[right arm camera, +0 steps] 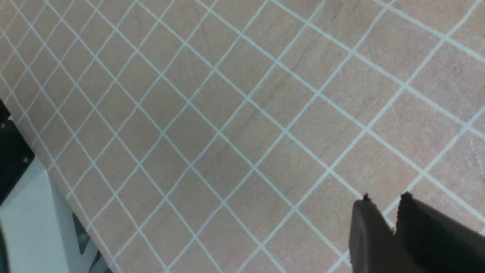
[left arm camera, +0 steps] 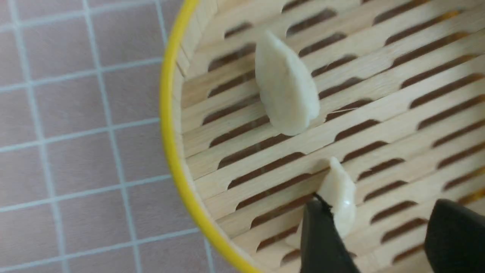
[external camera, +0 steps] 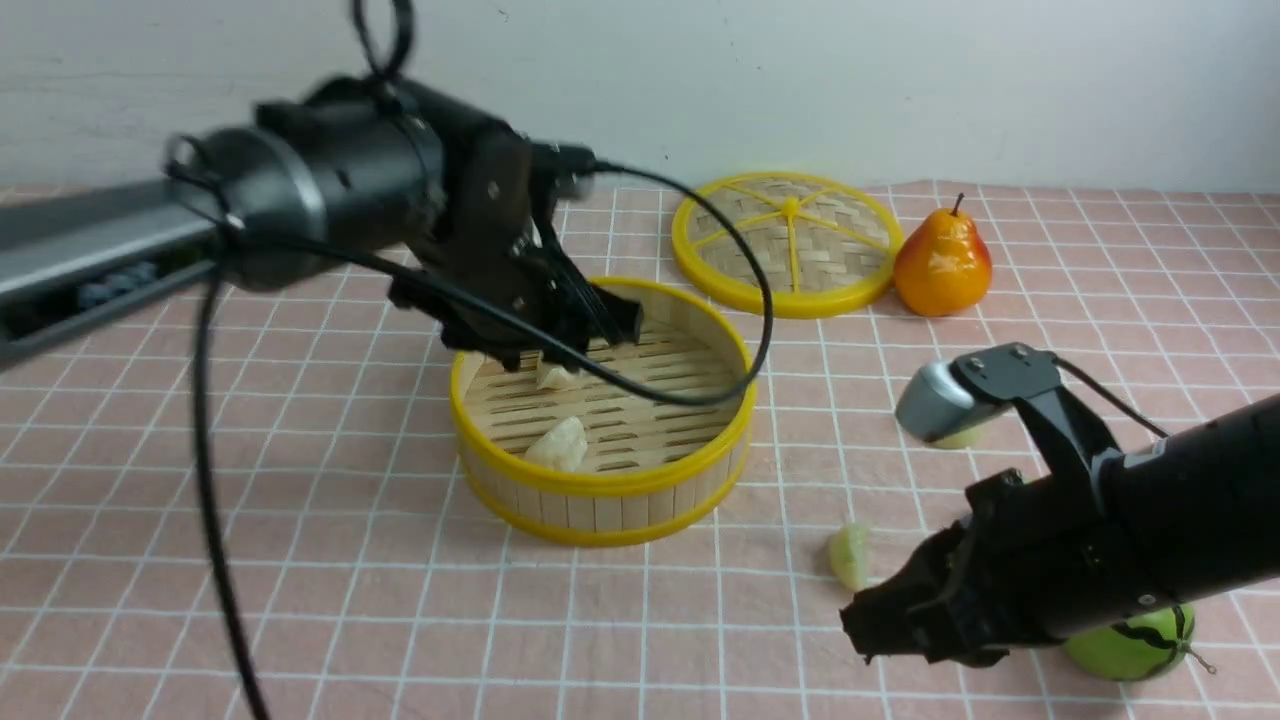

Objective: Put the dumplings into the steamer on the table with the pink tablecloth.
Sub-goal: 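Reach for and grasp a dumpling lying on the table beside the steamer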

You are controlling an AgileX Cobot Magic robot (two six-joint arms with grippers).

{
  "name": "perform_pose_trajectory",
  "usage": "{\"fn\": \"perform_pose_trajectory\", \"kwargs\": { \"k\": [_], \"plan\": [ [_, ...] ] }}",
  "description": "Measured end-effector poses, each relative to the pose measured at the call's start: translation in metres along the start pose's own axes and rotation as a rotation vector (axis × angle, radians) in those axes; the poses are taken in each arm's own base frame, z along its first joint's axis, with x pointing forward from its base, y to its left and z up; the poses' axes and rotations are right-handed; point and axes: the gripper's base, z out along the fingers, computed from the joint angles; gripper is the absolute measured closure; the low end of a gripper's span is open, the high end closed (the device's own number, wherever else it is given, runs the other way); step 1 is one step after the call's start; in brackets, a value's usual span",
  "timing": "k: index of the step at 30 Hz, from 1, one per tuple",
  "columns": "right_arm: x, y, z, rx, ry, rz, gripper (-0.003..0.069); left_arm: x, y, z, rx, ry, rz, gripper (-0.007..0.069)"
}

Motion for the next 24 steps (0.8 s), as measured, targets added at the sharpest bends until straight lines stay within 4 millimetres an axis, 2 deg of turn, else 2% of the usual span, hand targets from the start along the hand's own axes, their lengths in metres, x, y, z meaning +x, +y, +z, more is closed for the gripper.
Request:
{"fn": "perform_pose_trajectory", "kwargs": {
  "k": [1, 2, 3, 4, 7, 8, 9, 11, 12, 13, 16, 17, 20, 21, 24],
  "plan": [
    [0.001, -0.002, 0.002, 0.004, 0.011, -0.002, 0.0538, -0.004, 0.003, -0.035, 0.006, -0.041, 0.01, 0.0303],
    [0.002, -0.003, 0.004, 0.003, 0.026, -0.003, 0.0536, -0.005, 0.006, -0.06, 0.008, -0.067, 0.012, 0.0331],
    [0.003, -0.004, 0.005, 0.002, 0.04, -0.005, 0.0535, -0.004, 0.008, -0.075, 0.008, -0.081, 0.012, 0.0349],
    [0.005, -0.005, 0.009, -0.002, 0.07, -0.01, 0.0533, -0.002, 0.012, -0.105, 0.014, -0.125, 0.012, 0.0389],
    [0.003, -0.01, 0.015, -0.007, 0.137, -0.029, 0.0531, 0.015, 0.023, -0.169, 0.036, -0.232, -0.001, 0.0488],
    [0.001, -0.011, 0.016, -0.007, 0.153, -0.034, 0.0529, 0.021, 0.026, -0.184, 0.044, -0.266, -0.004, 0.0515],
    [0.0, -0.012, 0.017, -0.005, 0.161, -0.033, 0.0529, 0.024, 0.027, -0.185, 0.044, -0.266, -0.004, 0.0522],
    [-0.016, -0.019, 0.022, 0.032, 0.194, -0.026, 0.0522, 0.055, 0.037, -0.22, 0.068, -0.359, -0.012, 0.0608],
    [-0.022, -0.021, 0.023, 0.051, 0.195, -0.031, 0.0517, 0.068, 0.04, -0.227, 0.075, -0.382, -0.012, 0.0635],
    [-0.024, -0.022, 0.023, 0.058, 0.194, -0.023, 0.0516, 0.069, 0.04, -0.224, 0.073, -0.374, -0.011, 0.0635],
    [-0.059, -0.036, 0.023, 0.198, 0.144, -0.029, 0.0475, 0.124, 0.055, -0.233, 0.073, -0.435, -0.031, 0.0638],
    [-0.059, -0.036, 0.023, 0.198, 0.144, -0.029, 0.0475, 0.125, 0.055, -0.229, 0.07, -0.428, -0.028, 0.0638],
    [-0.082, -0.045, 0.021, 0.294, 0.114, -0.034, 0.0424, 0.158, 0.064, -0.217, 0.051, -0.435, -0.069, 0.0638],
    [-0.097, -0.051, 0.018, 0.366, 0.093, -0.04, 0.0379, 0.177, 0.07, -0.207, 0.026, -0.428, -0.087, 0.0638],
    [-0.115, -0.061, 0.018, 0.459, 0.071, -0.019, 0.031, 0.204, 0.078, -0.187, -0.023, -0.403, -0.105, 0.0638]
  ]
}}
